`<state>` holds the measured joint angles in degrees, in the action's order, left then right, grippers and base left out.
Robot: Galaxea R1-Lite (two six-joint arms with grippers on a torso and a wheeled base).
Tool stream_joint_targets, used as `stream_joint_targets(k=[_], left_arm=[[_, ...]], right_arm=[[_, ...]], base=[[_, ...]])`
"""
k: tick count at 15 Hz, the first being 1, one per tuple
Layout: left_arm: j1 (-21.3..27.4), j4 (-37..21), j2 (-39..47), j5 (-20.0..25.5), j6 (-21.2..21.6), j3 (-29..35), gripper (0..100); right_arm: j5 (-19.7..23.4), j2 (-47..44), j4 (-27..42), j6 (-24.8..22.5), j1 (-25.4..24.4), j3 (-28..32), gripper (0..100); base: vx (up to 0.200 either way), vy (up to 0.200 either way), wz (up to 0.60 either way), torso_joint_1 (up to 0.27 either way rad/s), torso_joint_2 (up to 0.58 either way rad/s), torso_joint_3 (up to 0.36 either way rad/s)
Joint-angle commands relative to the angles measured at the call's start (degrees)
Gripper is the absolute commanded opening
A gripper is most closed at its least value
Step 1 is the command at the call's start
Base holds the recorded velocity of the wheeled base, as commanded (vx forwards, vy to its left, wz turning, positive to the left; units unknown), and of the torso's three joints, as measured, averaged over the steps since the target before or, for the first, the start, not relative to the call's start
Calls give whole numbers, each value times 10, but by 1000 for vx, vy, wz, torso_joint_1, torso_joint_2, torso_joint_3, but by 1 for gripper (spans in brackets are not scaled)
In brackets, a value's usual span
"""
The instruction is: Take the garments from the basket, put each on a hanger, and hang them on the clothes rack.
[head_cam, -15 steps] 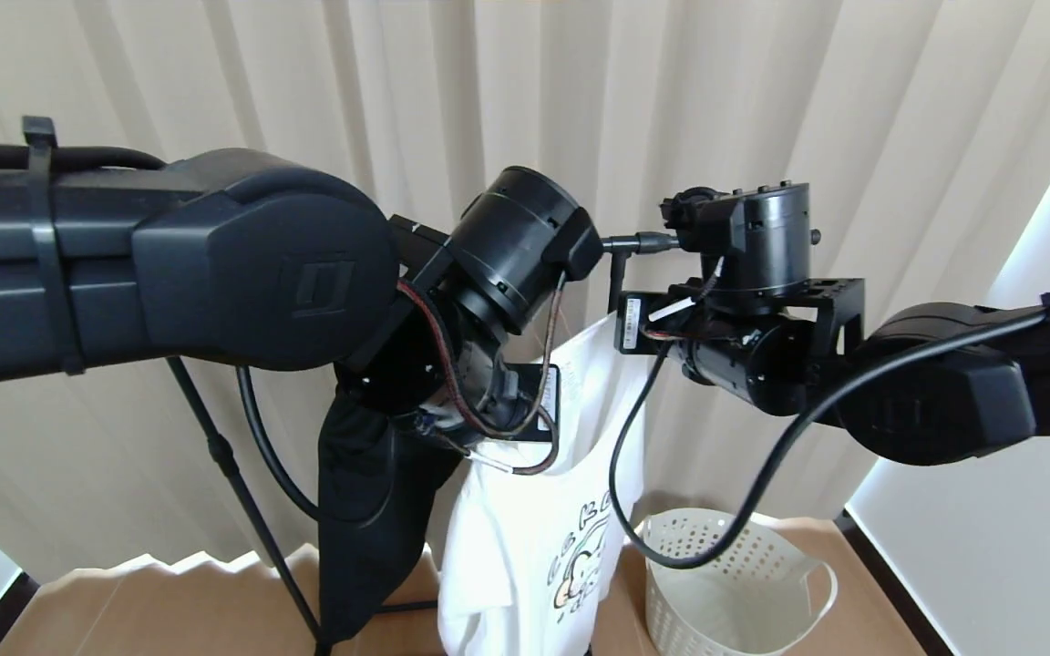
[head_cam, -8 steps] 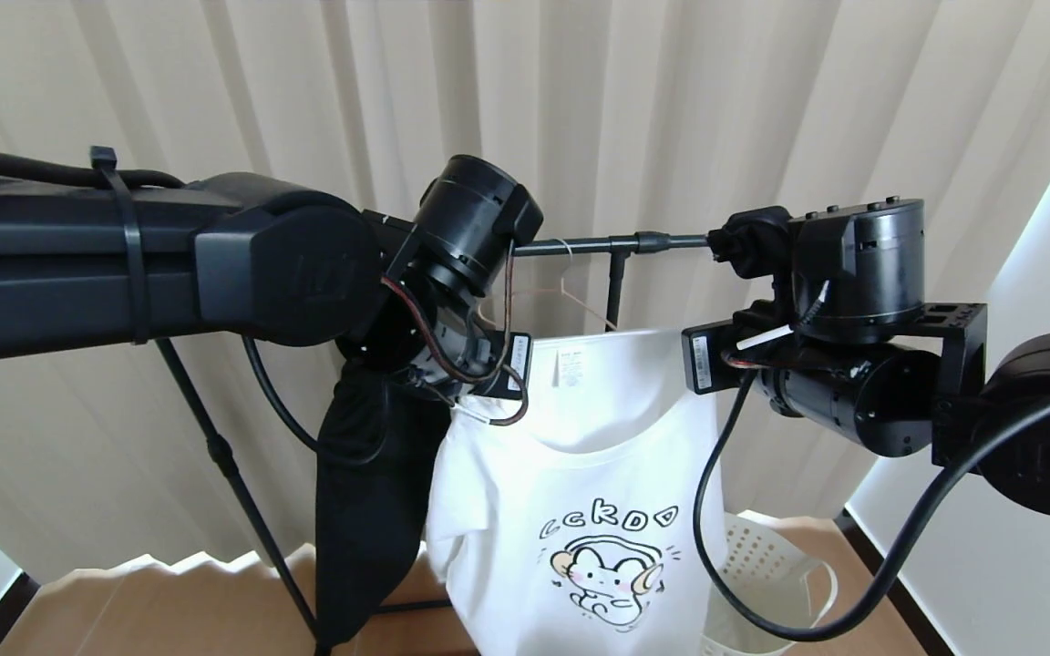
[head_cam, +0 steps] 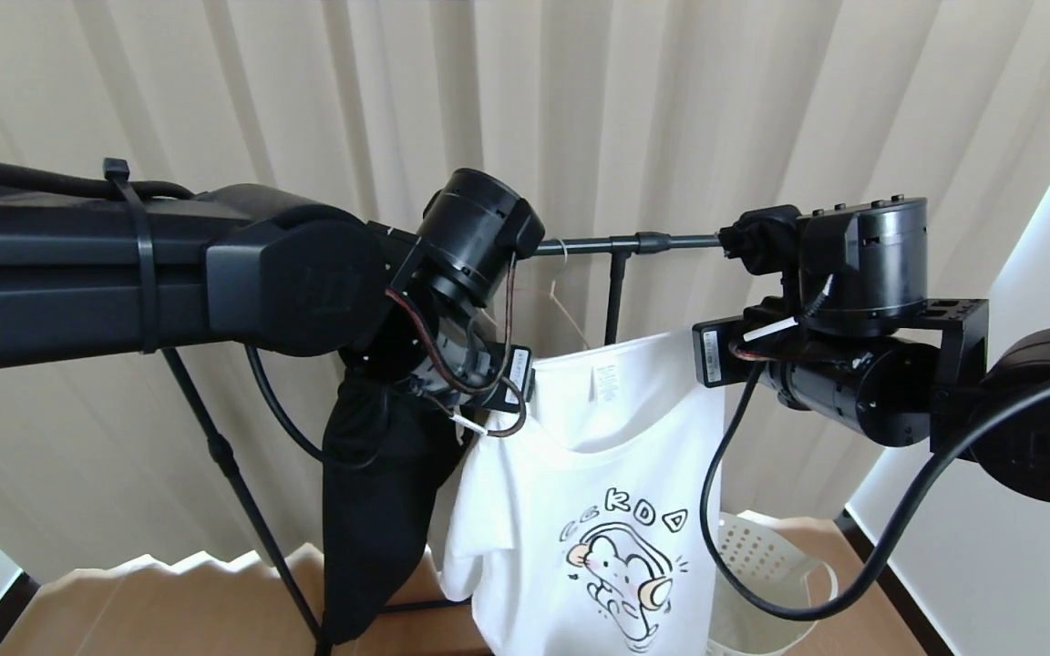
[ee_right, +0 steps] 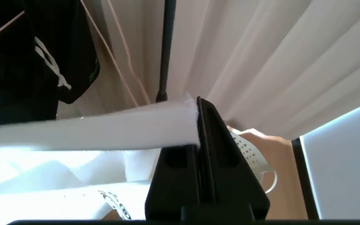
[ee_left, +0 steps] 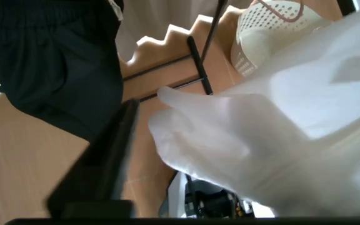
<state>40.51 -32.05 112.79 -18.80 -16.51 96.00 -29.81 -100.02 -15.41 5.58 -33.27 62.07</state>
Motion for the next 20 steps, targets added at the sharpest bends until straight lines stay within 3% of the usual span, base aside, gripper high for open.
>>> stream_joint_targets(k=[1,9,12,15,17,20], left_arm=[[0,1,-14,5,23,-30,100],[-2,1,-63,112,48,-74,100],[-4,8,-59,112,46,-72,100],[-5,59,-38,106,49,-64,100],[-17,66,-6,104,61,-32,100],[-26,67,81,50,68,61,100]], right_arm=[[1,-13,-1,0,19,10,0],[0,-35,-56,-37,78,16,0],[0,-29,-55,-38,87,15,0],[-1,-24,-58,-49,98,11,0],[-1,-21,-59,-50,99,11,0],[-1,-19,-59,-50,98,10,0]], base=[[0,0,0,0,0,0],[0,0,0,0,0,0],[0,0,0,0,0,0],[0,0,0,0,0,0],[0,0,0,0,0,0],[0,0,0,0,0,0]])
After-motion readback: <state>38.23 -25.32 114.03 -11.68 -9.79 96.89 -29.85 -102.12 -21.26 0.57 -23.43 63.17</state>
